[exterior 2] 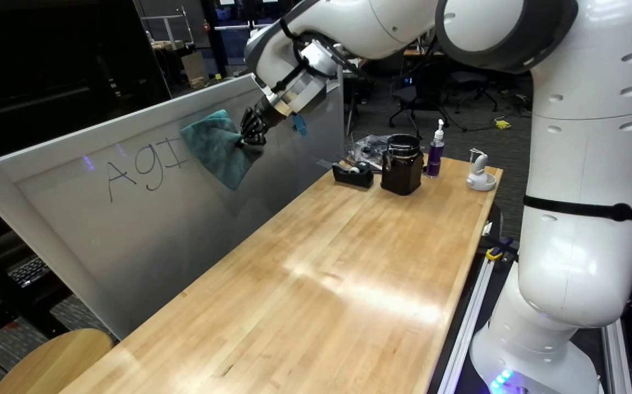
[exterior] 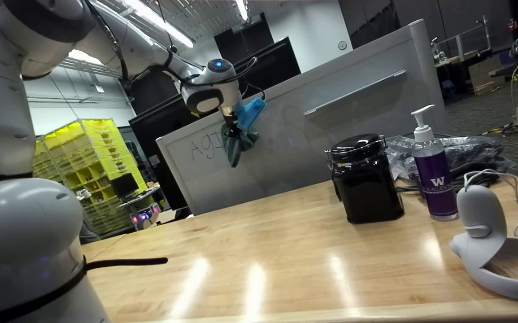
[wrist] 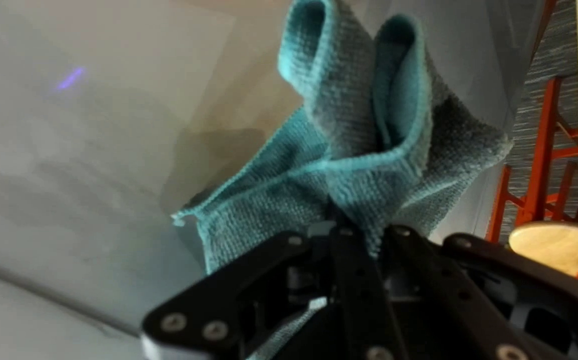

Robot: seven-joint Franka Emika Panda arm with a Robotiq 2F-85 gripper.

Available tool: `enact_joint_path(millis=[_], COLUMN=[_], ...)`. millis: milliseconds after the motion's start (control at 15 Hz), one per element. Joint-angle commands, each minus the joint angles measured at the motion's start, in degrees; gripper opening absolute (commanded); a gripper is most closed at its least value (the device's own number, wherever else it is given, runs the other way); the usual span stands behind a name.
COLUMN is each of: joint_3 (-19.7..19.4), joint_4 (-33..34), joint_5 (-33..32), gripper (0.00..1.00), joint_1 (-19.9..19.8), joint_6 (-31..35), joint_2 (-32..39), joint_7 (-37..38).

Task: Use the green towel to erase the writings on the white board

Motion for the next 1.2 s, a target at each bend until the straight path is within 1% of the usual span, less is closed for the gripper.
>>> enact_joint_path(millis=[0,267,600,733,1133], joint_3=[1.39,2.76,5.12,6.3,9.99], joint_4=[2.94,5.27,11.62,13.06,12.35], joint_5=[3.83,6.18,7.87,8.38,11.31], gripper=[0.02,0.02,0.02,0.02,0.02], joint_1=[0.22,0.5,0.92,1.48,2.98], joint_6=[1.71,2.56,3.9,4.06,3.92], joint_2=[3.01,5.6,9.87,10.62,10.35], joint_7=[-3.86,-5.53,-6.37,-6.15,-7.66])
